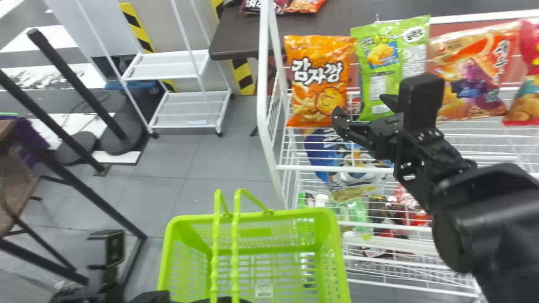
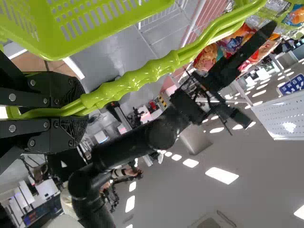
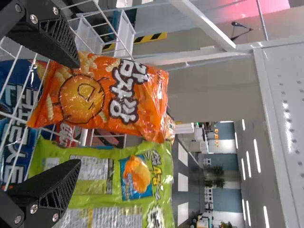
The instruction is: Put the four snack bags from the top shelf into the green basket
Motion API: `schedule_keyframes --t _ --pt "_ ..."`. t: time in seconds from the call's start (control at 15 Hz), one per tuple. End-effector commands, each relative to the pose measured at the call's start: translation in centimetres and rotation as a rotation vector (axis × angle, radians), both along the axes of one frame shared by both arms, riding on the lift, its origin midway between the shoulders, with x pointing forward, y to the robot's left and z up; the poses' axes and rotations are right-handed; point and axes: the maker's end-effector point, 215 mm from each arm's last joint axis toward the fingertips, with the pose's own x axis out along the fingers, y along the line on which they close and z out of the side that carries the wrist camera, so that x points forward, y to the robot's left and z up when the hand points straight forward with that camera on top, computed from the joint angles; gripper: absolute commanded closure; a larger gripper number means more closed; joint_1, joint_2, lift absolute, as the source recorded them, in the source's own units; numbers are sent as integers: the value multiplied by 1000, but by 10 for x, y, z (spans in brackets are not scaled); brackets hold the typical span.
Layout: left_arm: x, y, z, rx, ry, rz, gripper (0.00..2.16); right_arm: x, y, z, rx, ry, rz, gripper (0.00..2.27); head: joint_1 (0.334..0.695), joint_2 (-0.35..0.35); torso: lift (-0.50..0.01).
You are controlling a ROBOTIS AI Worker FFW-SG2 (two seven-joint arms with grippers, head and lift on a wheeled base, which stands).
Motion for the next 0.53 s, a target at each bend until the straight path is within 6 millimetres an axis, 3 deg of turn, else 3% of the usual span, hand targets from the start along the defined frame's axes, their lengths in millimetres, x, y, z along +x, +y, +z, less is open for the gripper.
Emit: schedule_keyframes --t 0.0,0.27,0.47 --pt "5 -6 0 -30 5 -39 2148 24 18 4 16 23 33 80 695 256 0" --pt "3 -3 -2 -63 16 -18 2148 54 56 -1 0 64 113 80 695 271 0" --pt "1 0 -2 -69 14 -8 2148 72 56 -16 -38 71 134 80 695 301 0"
